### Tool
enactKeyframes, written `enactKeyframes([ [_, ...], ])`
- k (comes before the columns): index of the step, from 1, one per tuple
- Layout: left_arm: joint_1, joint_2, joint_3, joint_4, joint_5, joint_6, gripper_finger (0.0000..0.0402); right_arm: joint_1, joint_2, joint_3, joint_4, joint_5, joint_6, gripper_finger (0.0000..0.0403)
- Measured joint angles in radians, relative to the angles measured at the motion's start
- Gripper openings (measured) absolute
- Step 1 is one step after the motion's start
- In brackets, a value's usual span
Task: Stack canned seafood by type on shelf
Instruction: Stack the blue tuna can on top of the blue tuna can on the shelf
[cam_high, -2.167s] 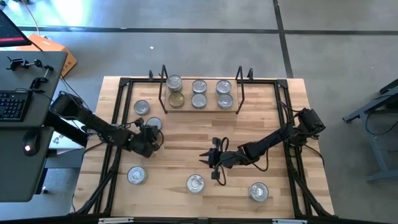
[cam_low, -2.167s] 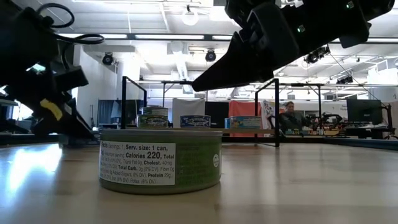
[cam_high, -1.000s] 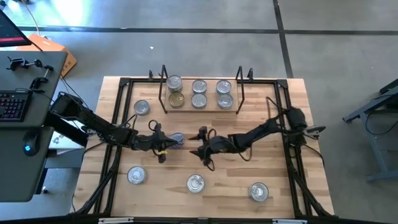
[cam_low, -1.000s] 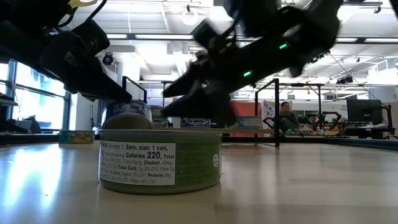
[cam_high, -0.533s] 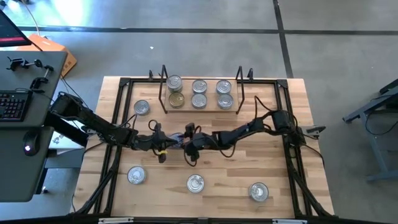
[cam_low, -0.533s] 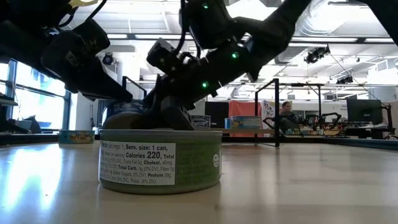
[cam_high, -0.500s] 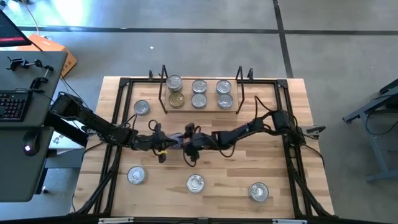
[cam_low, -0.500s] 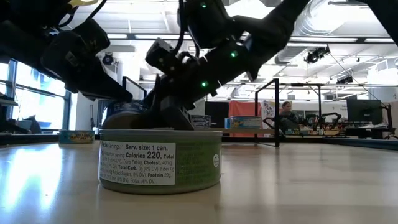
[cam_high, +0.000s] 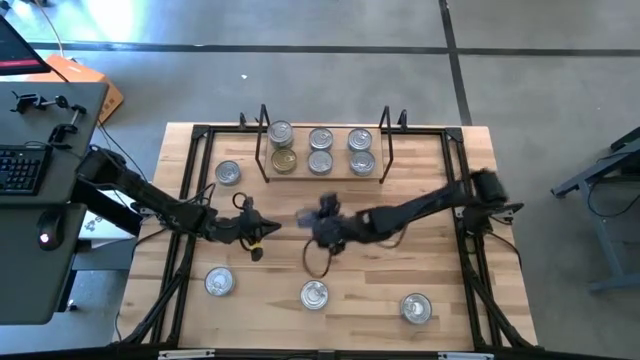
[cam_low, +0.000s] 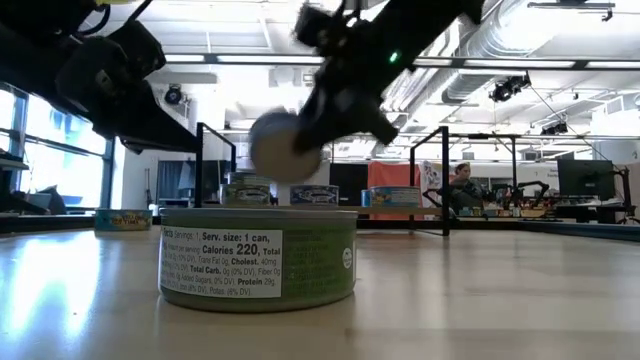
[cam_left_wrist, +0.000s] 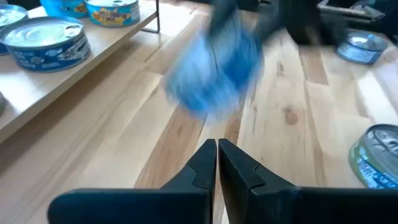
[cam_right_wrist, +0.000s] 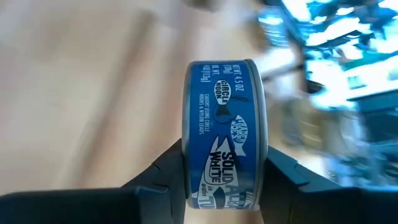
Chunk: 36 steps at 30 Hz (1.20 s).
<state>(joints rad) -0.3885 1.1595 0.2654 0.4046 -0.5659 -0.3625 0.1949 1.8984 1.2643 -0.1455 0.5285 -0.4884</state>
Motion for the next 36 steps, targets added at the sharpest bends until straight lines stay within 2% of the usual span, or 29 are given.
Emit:
enactKeyframes([
  [4,-0.033,0.033,-0.003,0.02,-0.04,-0.003,0.0008,-0.073,-0.153,-0.064,-0.001,0.045,-0.112,0.0125],
  [7,-0.048,0.069,-0.003,0.048,-0.093,-0.002,0.0008,-0.174,-0.199,-0.053,0.037,0.037,-0.185,0.0125],
  [11,-0.05,0.115,-0.003,0.096,-0.13,-0.002,0.0008,-0.328,-0.155,-0.025,0.096,-0.062,-0.304,0.0125],
  [14,-0.05,0.145,-0.003,0.121,-0.139,-0.002,0.0008,-0.429,-0.095,-0.003,0.116,-0.083,-0.398,0.0125],
  [18,-0.05,0.182,-0.003,0.159,-0.156,-0.02,0.0008,-0.524,-0.032,0.021,0.152,-0.104,-0.409,0.0125],
  [23,-0.048,0.229,-0.003,0.193,-0.235,-0.02,0.0008,-0.543,0.044,0.02,0.238,-0.062,-0.428,0.0125],
  [26,-0.043,0.247,-0.003,0.205,-0.241,-0.02,0.0008,-0.541,0.071,0.02,0.272,-0.057,-0.437,0.0125],
  [31,-0.043,0.256,-0.003,0.228,-0.241,-0.021,0.0008,-0.53,0.082,0.02,0.284,0.048,-0.437,0.0125],
  [33,-0.043,0.256,-0.003,0.231,-0.241,-0.02,0.0008,-0.528,0.081,0.02,0.284,0.047,-0.435,0.0143],
  [36,-0.043,0.256,-0.003,0.23,-0.241,-0.01,0.0008,-0.525,0.078,0.02,0.293,0.047,-0.437,0.0199],
])
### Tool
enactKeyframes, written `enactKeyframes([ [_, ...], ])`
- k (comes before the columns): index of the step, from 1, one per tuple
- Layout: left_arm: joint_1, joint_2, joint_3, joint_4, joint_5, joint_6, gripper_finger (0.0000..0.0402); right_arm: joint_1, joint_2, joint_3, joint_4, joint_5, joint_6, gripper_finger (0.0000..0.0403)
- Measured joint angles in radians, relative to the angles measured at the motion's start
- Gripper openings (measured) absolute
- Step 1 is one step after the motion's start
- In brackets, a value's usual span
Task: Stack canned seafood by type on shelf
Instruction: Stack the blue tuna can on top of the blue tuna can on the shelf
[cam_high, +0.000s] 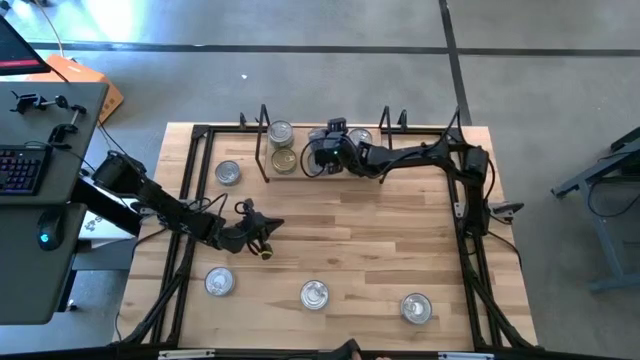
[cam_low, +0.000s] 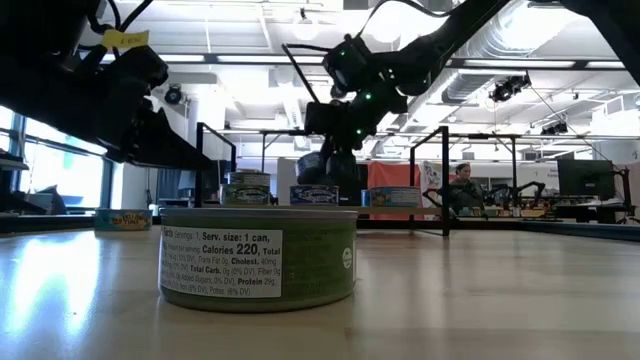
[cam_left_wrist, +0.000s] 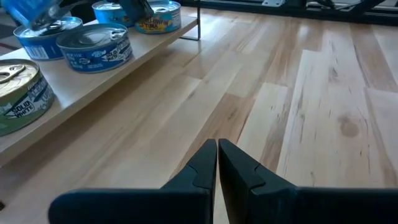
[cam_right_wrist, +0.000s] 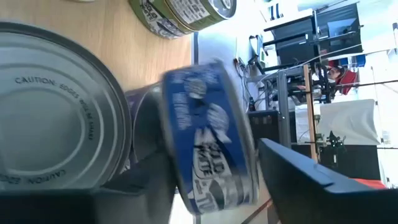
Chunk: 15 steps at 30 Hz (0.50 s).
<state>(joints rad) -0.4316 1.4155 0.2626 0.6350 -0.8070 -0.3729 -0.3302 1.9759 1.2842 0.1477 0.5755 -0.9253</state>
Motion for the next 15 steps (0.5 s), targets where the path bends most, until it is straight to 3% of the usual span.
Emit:
enactKeyframes([
  [5,0.0,0.0,0.0,0.0,0.0,0.0,0.0008,-0.001,-0.001,0.0,-0.001,0.0,0.005,0.0238],
  [12,0.0,0.0,0.0,-0.001,0.0,0.0,0.0008,0.0,-0.001,0.0,-0.028,0.0,0.0,0.0222],
  [15,0.0,0.0,0.0,-0.001,0.0,0.0,0.0008,0.002,-0.001,0.0,-0.051,0.049,0.0,0.0211],
])
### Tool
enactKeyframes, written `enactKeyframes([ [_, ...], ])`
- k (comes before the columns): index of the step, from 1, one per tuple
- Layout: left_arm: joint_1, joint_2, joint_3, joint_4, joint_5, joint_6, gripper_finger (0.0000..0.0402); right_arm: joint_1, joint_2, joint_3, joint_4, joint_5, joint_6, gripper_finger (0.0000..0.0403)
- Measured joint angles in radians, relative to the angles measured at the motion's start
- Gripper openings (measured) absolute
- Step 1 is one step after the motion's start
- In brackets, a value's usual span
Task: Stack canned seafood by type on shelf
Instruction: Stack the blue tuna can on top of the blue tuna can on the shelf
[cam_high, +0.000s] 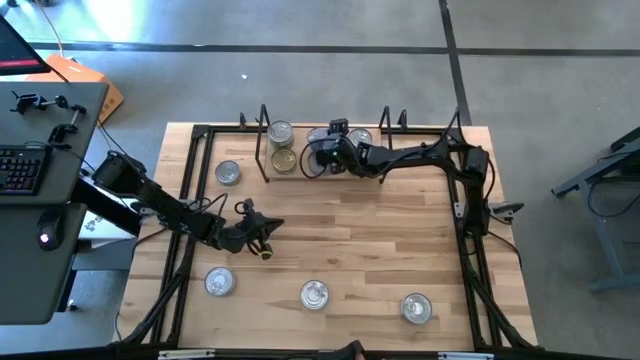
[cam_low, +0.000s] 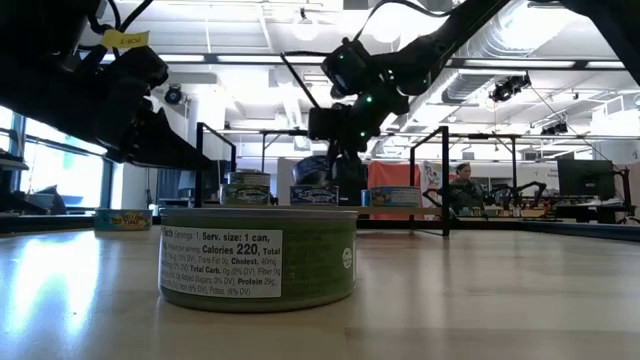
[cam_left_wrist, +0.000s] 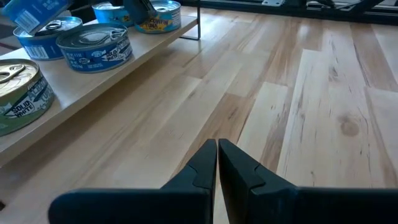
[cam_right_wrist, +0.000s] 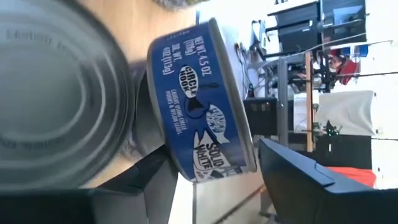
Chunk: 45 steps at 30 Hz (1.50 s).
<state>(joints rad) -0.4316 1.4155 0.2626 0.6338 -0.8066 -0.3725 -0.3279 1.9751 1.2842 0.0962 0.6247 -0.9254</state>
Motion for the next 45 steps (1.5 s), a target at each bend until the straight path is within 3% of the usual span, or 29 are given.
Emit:
enactKeyframes([
  [16,0.0,0.0,0.0,0.0,0.0,0.008,0.0008,-0.001,-0.003,0.0,-0.066,0.012,0.044,0.02],
  [22,0.0,0.0,0.001,0.0,0.0,0.008,0.0008,-0.002,-0.003,0.002,-0.086,-0.029,0.058,0.024],
  [29,0.0,0.0,0.001,0.0,0.0,0.008,0.0008,-0.016,-0.004,0.085,-0.231,-0.034,0.099,0.0286],
  [35,0.0,0.0,0.001,0.0,0.0,0.008,0.0008,-0.014,-0.005,0.178,-0.383,-0.098,0.228,0.0287],
  [38,-0.001,0.0,0.001,0.0,0.0,0.008,0.0008,0.007,-0.041,0.203,-0.445,-0.217,0.331,0.0281],
  [40,-0.002,0.0,0.001,0.0,0.006,0.007,0.0008,0.034,-0.076,0.2,-0.473,-0.298,0.394,0.0274],
  [45,-0.012,0.0,0.001,-0.001,0.019,0.008,0.0008,0.158,-0.179,0.139,-0.59,-0.324,0.522,0.0252],
])
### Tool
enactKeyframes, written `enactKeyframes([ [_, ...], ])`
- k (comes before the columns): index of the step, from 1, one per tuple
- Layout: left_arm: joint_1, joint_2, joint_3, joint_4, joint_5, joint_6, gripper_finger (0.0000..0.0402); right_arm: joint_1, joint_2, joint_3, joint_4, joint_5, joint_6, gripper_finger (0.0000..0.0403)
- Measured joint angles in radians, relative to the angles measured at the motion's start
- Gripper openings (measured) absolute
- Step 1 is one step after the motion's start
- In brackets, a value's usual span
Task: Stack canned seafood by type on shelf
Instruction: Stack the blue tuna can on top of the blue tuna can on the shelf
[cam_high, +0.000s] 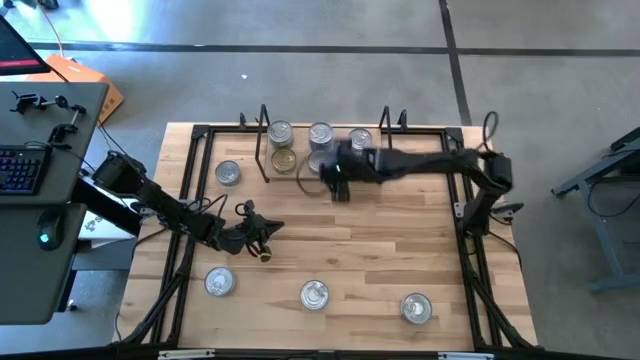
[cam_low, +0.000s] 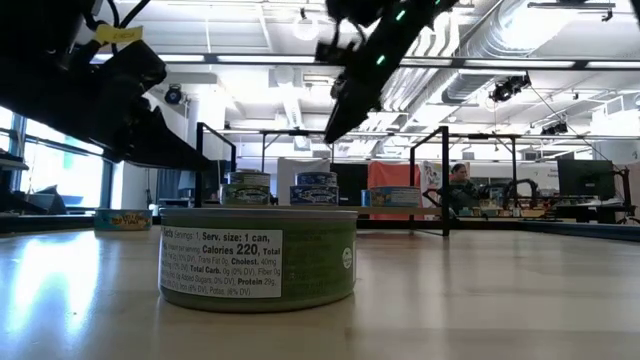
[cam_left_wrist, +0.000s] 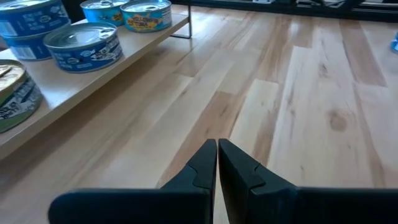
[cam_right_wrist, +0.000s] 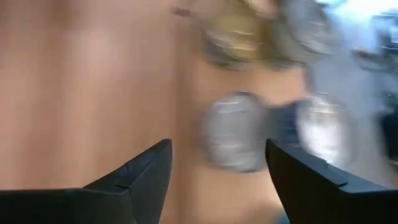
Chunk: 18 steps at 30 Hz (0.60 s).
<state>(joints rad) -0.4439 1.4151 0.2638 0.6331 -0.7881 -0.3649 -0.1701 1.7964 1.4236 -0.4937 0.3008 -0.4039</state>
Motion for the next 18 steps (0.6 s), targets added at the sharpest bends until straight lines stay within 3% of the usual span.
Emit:
enactKeyframes([
  [5,-0.013,0.0,0.0,0.0,0.001,0.0,0.0008,0.204,-0.111,-0.121,-0.104,-0.125,0.179,0.0236],
  [8,-0.016,0.0,0.0,0.0,0.001,0.0,0.0007,0.351,-0.166,-0.194,-0.182,-0.172,0.38,0.0231],
  [14,-0.016,0.0,0.0,0.004,0.001,0.0,0.0007,0.657,-0.223,-0.287,-0.332,-0.344,1.01,0.0208],
  [18,-0.016,0.0,0.0,0.023,0.0,0.0,0.0007,0.864,-0.217,-0.328,-0.277,-0.405,1.434,0.0165],
])
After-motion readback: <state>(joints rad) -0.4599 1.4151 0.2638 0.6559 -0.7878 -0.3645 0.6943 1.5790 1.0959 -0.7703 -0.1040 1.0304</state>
